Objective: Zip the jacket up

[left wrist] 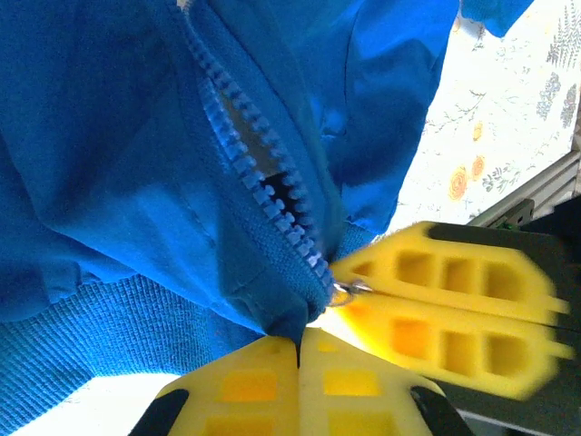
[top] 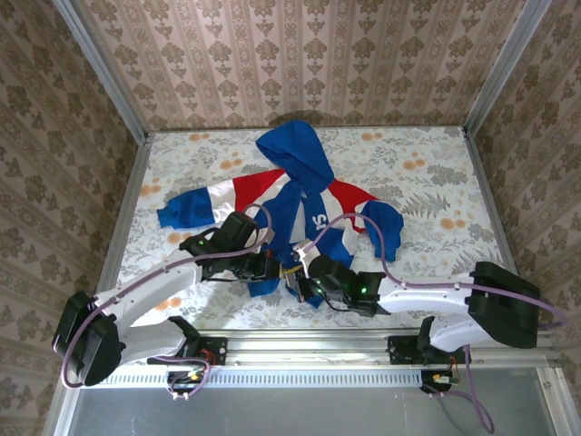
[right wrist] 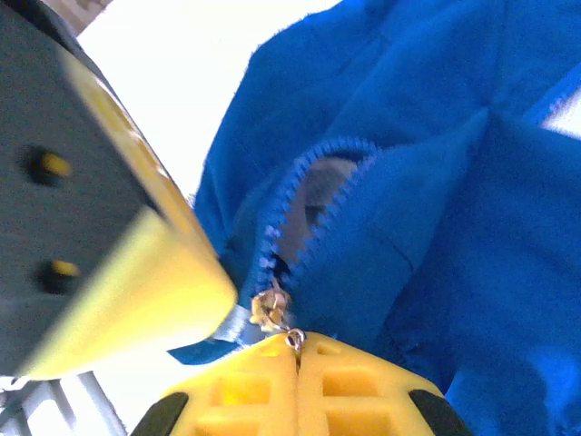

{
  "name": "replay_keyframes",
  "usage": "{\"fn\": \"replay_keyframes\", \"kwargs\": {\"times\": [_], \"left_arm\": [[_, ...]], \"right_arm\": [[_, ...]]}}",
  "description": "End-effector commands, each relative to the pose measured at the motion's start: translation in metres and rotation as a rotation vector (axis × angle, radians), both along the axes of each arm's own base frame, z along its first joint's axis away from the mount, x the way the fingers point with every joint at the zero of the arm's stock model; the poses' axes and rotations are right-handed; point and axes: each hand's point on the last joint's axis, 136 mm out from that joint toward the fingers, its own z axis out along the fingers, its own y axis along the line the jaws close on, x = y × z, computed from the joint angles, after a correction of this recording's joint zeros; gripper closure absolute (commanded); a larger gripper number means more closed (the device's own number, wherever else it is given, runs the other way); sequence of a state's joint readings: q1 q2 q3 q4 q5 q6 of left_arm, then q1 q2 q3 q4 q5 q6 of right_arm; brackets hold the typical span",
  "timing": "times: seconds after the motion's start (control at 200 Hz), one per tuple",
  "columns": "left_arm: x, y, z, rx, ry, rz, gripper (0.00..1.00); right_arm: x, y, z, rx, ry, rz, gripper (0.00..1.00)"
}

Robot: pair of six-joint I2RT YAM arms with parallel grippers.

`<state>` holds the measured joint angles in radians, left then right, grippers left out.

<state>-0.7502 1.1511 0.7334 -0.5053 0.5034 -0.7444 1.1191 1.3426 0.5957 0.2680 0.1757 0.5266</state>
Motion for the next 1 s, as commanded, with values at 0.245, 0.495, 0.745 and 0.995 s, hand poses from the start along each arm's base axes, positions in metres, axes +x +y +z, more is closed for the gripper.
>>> {"fn": "replay_keyframes", "kwargs": {"times": [0.245,0.495,0.745,0.995], "left_arm": [[-0.006,0.005,-0.002,0.021,-0.031,-0.059,1.0],[-0.015,0.005,-0.006,0.038,-0.066,-0.152,1.0],[-0.021,0.005,-0.008,0.023,-0.089,-0.184,1.0],[-0.014,0.015,-0.003,-0.025,-0.172,-0.117,0.69]], "right_arm": [[-0.01,-0.008,0.009,-0.028,0.062,0.126,1.0],[-0.009,-0.016,0.0,-0.145,0.155,0.279,1.0],[-0.001,-0.019,-0.003,-0.183,0.176,0.36,1.0],[-0.013,-0.003,-0.015,-0.127,0.208,0.47,1.0]]}}
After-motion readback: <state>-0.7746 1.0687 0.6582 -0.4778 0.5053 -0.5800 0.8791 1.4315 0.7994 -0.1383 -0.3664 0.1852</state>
